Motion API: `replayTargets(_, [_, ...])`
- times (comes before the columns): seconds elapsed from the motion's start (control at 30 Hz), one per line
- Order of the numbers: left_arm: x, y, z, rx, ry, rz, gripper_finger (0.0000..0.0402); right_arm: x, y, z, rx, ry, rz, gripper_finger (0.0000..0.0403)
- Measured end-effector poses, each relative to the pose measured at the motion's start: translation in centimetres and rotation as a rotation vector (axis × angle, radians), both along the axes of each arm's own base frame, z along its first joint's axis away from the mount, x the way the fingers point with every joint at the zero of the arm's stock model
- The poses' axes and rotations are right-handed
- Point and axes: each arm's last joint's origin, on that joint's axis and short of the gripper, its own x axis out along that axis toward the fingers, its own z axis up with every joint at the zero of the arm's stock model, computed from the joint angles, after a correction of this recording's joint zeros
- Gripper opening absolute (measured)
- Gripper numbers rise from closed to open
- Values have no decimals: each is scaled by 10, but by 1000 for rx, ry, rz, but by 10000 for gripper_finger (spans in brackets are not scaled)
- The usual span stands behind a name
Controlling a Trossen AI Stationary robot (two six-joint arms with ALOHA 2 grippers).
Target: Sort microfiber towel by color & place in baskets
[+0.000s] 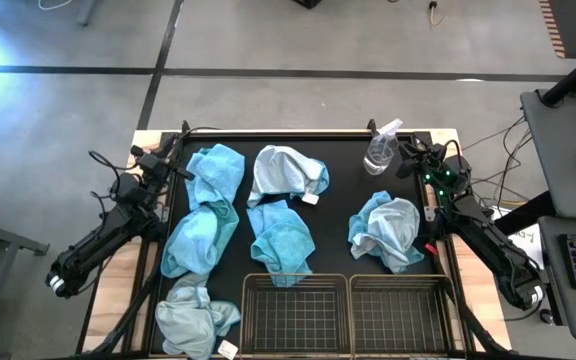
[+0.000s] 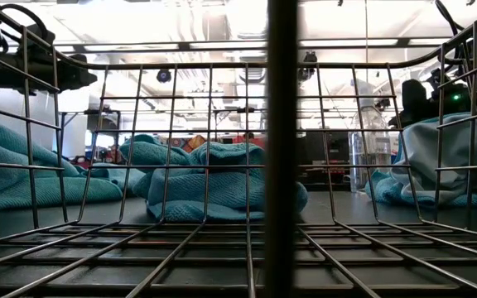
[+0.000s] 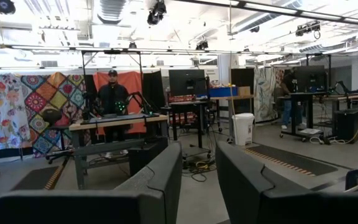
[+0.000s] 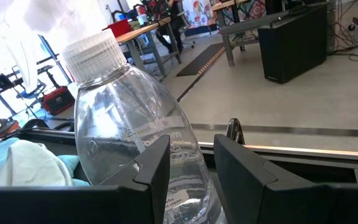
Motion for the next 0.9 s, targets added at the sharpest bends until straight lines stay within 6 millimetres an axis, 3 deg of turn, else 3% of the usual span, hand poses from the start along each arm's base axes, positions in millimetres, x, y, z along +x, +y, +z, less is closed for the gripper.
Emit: replayTargets(0.9, [0, 0, 0, 0, 0, 0, 84, 0, 0, 0, 38, -58, -10, 118])
